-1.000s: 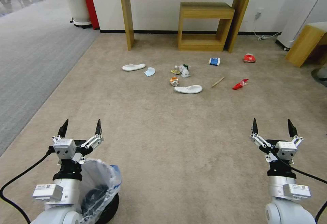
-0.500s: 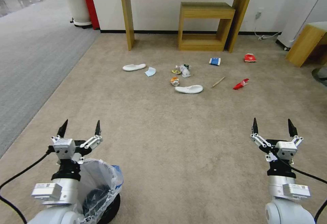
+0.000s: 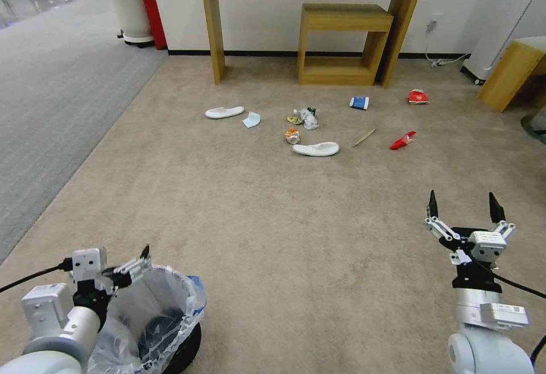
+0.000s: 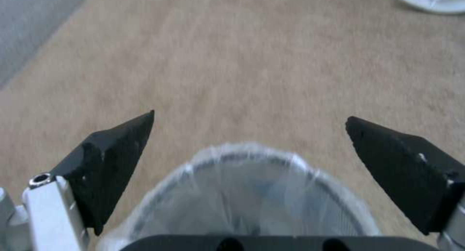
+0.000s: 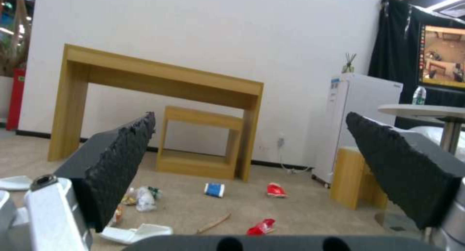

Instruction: Pick up the trash bin and place the garbage on the floor into it.

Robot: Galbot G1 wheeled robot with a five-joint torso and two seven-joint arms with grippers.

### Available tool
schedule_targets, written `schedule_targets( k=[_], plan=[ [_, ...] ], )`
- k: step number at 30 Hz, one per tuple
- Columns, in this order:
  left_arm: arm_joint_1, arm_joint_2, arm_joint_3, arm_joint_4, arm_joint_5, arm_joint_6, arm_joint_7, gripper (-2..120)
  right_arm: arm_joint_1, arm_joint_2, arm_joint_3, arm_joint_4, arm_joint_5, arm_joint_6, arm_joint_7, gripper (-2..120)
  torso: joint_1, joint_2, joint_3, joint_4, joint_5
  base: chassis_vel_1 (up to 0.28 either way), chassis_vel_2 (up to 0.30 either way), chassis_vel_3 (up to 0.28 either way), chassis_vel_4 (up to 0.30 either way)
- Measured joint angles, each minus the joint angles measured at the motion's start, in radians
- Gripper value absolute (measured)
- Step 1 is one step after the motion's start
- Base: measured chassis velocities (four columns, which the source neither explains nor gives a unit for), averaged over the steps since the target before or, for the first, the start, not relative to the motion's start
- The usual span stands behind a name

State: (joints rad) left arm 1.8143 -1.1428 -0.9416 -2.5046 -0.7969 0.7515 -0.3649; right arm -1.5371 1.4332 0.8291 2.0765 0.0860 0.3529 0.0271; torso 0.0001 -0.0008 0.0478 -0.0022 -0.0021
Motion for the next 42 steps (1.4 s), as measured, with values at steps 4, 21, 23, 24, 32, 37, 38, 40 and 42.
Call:
schedule_targets(
  k=[4, 21, 23, 24, 32, 37, 38, 40, 42],
  plan=[
    [0.048, 0.051, -0.048, 0.0, -0.014, 0.001, -0.007, 100, 0.005, -0.001, -0.007, -0.005, 0.002, 0.003, 0.001, 100, 0.0, 0.0, 0.0, 0.0001, 0.0, 0.0, 0.0, 0.0, 0.0],
    [0.175, 0.212, -0.06, 0.003, -0.004, -0.011, -0.038, 100, 0.012, -0.01, -0.004, -0.005, 0.028, 0.005, 0.003, 100, 0.0, 0.0, 0.0, 0.0001, 0.0001, 0.0, 0.0, 0.0, 0.0],
    [0.182, 0.222, -0.059, 0.003, -0.006, -0.012, -0.04, 100, 0.012, -0.01, -0.004, -0.007, 0.028, 0.005, 0.004, 100, 0.0, 0.0, 0.0, 0.0001, 0.0, 0.0, 0.0, 0.0, 0.0],
    [0.188, 0.229, -0.057, 0.004, -0.009, -0.013, -0.041, 100, 0.013, -0.009, -0.004, -0.008, 0.028, 0.005, 0.004, 100, 0.0, 0.0, 0.0, 0.0001, 0.0001, 0.0, 0.0, 0.0, 0.0],
    [0.198, 0.24, -0.029, 0.044, -0.012, -0.014, -0.042, 100, 0.015, -0.008, -0.004, -0.017, 0.028, 0.008, 0.006, 100, 0.0, 0.0, 0.0, 0.0001, 0.0, 0.0, 0.0, 0.0, 0.0],
    [0.196, 0.255, -0.033, 0.068, -0.028, -0.015, -0.037, 100, 0.018, -0.01, -0.003, -0.02, 0.029, 0.008, 0.006, 100, 0.0, 0.0, 0.0, 0.0001, 0.0, 0.0, 0.0, 0.0, 0.0],
    [0.196, 0.255, -0.033, 0.068, -0.028, -0.015, -0.037, 100, 0.018, -0.01, -0.003, -0.02, 0.029, 0.008, 0.006, 100, 0.0, 0.0, 0.0, 0.0001, 0.0, 0.0, 0.0, 0.0, 0.0],
    [0.196, 0.262, -0.03, 0.083, -0.031, -0.015, -0.033, 100, 0.021, -0.01, -0.003, -0.024, 0.029, 0.008, 0.006, 100, 0.0, 0.0, 0.0, 0.0001, 0.0, 0.0, 0.0, 0.0, 0.0],
    [0.195, 0.265, -0.029, 0.091, -0.033, -0.015, -0.032, 100, 0.022, -0.009, -0.004, -0.026, 0.029, 0.008, 0.006, 100, 0.0, 0.0, 0.0, 0.0001, 0.0, 0.0, 0.0, 0.0, 0.0]
  ],
)
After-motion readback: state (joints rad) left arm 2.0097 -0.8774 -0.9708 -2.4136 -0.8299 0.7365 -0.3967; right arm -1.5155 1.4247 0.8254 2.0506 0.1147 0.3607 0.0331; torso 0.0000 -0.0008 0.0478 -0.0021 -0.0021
